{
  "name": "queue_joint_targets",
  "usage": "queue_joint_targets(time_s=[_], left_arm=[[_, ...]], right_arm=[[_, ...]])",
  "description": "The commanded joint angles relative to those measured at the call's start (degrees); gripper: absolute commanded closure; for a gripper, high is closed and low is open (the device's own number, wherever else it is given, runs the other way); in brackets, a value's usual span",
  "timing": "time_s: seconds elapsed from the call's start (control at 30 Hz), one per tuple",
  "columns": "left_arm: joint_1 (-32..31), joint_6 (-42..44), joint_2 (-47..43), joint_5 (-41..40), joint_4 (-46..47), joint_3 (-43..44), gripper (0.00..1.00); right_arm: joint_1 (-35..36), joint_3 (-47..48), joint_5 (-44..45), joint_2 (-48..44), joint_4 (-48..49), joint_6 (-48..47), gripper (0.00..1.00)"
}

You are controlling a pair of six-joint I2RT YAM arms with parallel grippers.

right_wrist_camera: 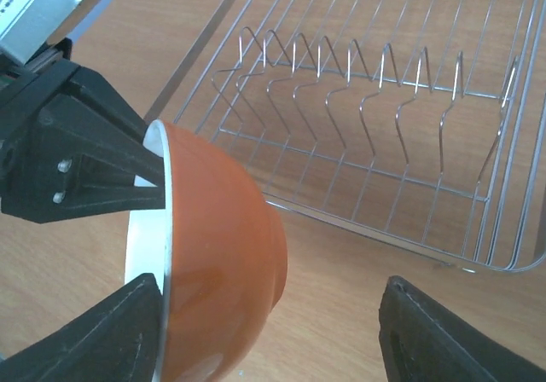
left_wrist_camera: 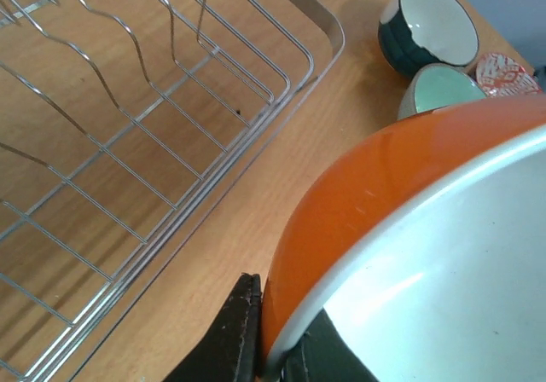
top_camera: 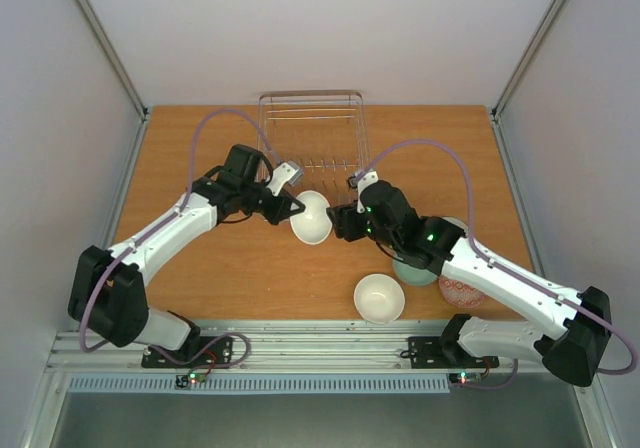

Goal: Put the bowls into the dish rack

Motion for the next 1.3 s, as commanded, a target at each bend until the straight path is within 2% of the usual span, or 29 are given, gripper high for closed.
queue_joint_targets(time_s=[0.0, 0.03, 0.07, 0.1, 0.27, 0.37, 0.4, 0.43, 0.5, 0.57, 0.6, 0.63, 0.8, 1.27], left_arm=[[2.6, 2.1, 1.4, 9.9, -0.5, -0.4, 1.00], [2.8, 2.9, 1.5, 11.7, -0.8, -0.4, 1.00], [3.0, 3.4, 1.6, 12.9, -1.1, -0.5, 0.99], [3.1, 3.9, 1.5, 13.6, -1.3, -0.6, 1.00], [3.3, 5.4, 0.4, 14.2, -1.0, -1.8, 1.00], [3.4, 5.7, 0.3, 16.5, -1.1, -2.1, 1.00], [3.4, 5.9, 0.3, 17.3, -1.1, -2.1, 1.00], [3.4, 6.0, 0.4, 18.1, -1.1, -2.2, 1.00], [3.4, 6.4, 0.7, 19.2, -1.2, -2.3, 1.00], [3.4, 6.6, 1.0, 19.3, -1.3, -2.4, 1.00], [3.3, 6.7, 1.1, 19.4, -1.3, -2.4, 1.00], [3.4, 6.8, 1.2, 19.6, -1.3, -2.5, 1.00], [3.4, 7.7, 1.0, 21.7, -1.1, -3.0, 1.00], [3.5, 8.3, 0.8, 20.0, 0.9, -4.7, 1.00]], right_arm=[[-0.8, -3.3, 3.0, -2.5, -2.3, -1.0, 0.23], [-0.8, -4.1, 3.3, -2.9, -1.7, -1.0, 0.10], [-0.8, -5.0, 3.4, -3.8, -0.7, -1.1, 0.03], [-0.8, -6.0, 3.8, -4.6, 0.2, -1.1, 0.02], [-0.9, -11.3, 5.9, -9.6, 6.3, -0.6, 0.01], [-0.9, -13.6, 2.2, -12.3, 9.7, -0.6, 0.01], [-0.9, -14.2, 0.5, -13.0, 10.9, -0.4, 0.05], [-0.9, -14.8, -0.4, -13.5, 11.9, 0.3, 0.16], [-0.9, -14.8, -2.1, -13.5, 12.5, 0.8, 0.25], [-0.9, -12.0, -3.6, -12.5, 9.4, 0.3, 0.16], [-1.0, -11.2, -4.8, -11.8, 8.1, -0.3, 0.04], [-0.9, -11.1, -6.5, -11.2, 8.3, -0.4, 0.02], [-0.9, -14.4, -14.2, -9.9, 15.3, 1.8, 0.02], [-0.9, -21.1, -23.8, -9.9, 29.0, 12.5, 0.02]])
